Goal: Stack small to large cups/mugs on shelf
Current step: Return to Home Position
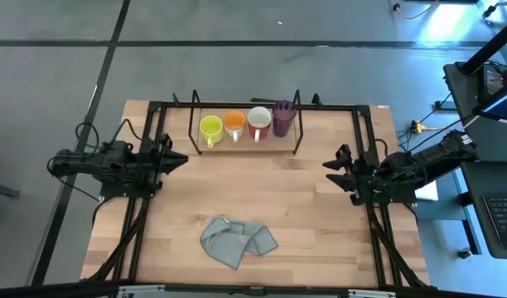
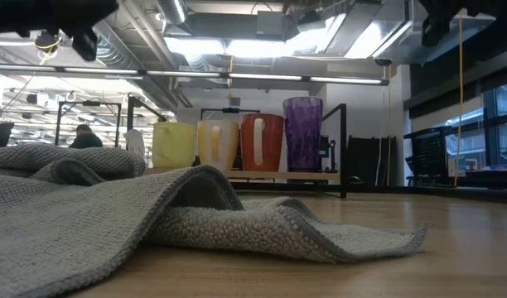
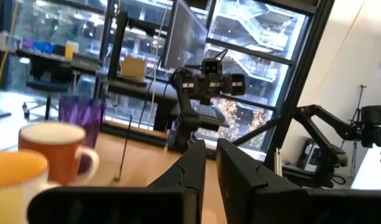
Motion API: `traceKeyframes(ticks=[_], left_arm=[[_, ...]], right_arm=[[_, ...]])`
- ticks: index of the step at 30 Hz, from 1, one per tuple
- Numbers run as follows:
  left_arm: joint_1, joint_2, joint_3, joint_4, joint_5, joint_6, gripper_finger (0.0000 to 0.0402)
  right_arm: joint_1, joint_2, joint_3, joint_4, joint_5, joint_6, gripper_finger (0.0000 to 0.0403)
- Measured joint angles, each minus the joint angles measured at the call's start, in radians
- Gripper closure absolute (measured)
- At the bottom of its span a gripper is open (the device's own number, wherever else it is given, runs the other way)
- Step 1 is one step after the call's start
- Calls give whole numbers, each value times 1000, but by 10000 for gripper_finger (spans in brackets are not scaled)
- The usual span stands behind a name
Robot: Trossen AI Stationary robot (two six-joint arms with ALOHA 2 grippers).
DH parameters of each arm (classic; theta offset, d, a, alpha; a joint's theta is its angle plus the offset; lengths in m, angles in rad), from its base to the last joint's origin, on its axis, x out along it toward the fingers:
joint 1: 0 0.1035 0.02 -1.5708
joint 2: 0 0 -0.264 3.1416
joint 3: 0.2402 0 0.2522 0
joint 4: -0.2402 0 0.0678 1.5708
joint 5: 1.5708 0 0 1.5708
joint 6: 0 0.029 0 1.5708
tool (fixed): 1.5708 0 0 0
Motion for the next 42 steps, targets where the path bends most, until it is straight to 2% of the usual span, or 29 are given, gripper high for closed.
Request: traceKeyframes(ticks=[6, 11, 15, 20, 29, 34, 36, 38, 42], left_arm=[[0, -61, -94, -11, -5, -85, 369], [0, -66, -137, -7, -30, -99, 369], [0, -66, -184, -18, -69, -143, 369], [0, -66, -217, -4, -45, -178, 369], [37, -37, -216, -6, -35, -32, 369], [34, -33, -215, -20, 213, -24, 369], [33, -33, -215, -16, 245, 5, 369], [34, -33, -215, -17, 222, 111, 369], [35, -32, -219, -10, 50, 394, 369]], right_arm=[[0, -45, -67, 27, 30, 4, 215], [0, -74, -108, 29, 57, 12, 215], [0, -91, -177, 26, 95, 98, 215], [0, -98, -216, 3, 103, 174, 215], [0, -97, -216, -46, 195, -152, 214], [0, -97, -216, -105, 194, -176, 214], [0, -97, -216, -112, 194, -179, 214], [0, -97, -216, -116, 192, -178, 214], [0, -97, -215, -117, 192, -178, 214]])
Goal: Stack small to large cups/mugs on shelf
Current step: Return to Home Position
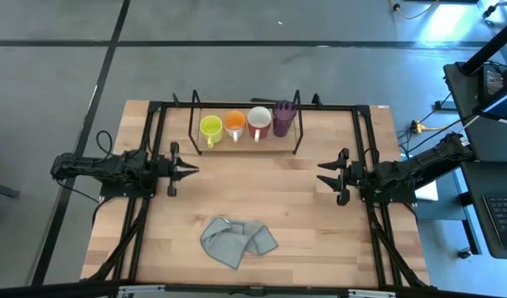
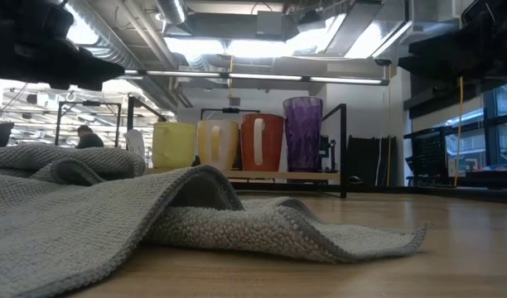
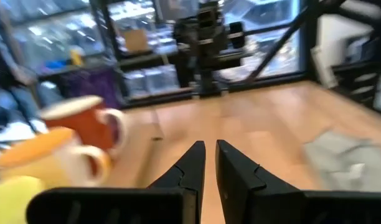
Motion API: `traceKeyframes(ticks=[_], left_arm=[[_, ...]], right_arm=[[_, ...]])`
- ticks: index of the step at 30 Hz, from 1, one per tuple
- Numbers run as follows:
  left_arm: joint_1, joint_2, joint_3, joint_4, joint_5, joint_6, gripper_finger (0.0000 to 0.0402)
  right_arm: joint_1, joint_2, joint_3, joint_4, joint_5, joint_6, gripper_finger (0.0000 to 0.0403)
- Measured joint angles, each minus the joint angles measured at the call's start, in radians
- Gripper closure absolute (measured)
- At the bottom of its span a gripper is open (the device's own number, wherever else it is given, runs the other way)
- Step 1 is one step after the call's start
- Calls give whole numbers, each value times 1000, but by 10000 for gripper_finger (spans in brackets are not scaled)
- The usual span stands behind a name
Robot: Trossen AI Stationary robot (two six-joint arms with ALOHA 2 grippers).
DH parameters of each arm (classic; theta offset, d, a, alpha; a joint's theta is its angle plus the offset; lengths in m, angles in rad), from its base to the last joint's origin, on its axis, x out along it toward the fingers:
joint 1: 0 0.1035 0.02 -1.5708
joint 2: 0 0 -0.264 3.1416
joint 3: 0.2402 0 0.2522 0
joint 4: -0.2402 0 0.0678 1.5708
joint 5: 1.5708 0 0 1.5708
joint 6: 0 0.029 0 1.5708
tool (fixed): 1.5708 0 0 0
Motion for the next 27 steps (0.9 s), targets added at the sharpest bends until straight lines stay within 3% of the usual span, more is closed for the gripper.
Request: traceKeyframes(ticks=[5, 27], left_arm=[[0, 0, 1, 5, -74, 88, 369], [0, 0, 2, 4, -75, 90, 369]], right_arm=[[0, 0, 0, 0, 0, 0, 214], [0, 0, 1, 0, 0, 0, 215]])
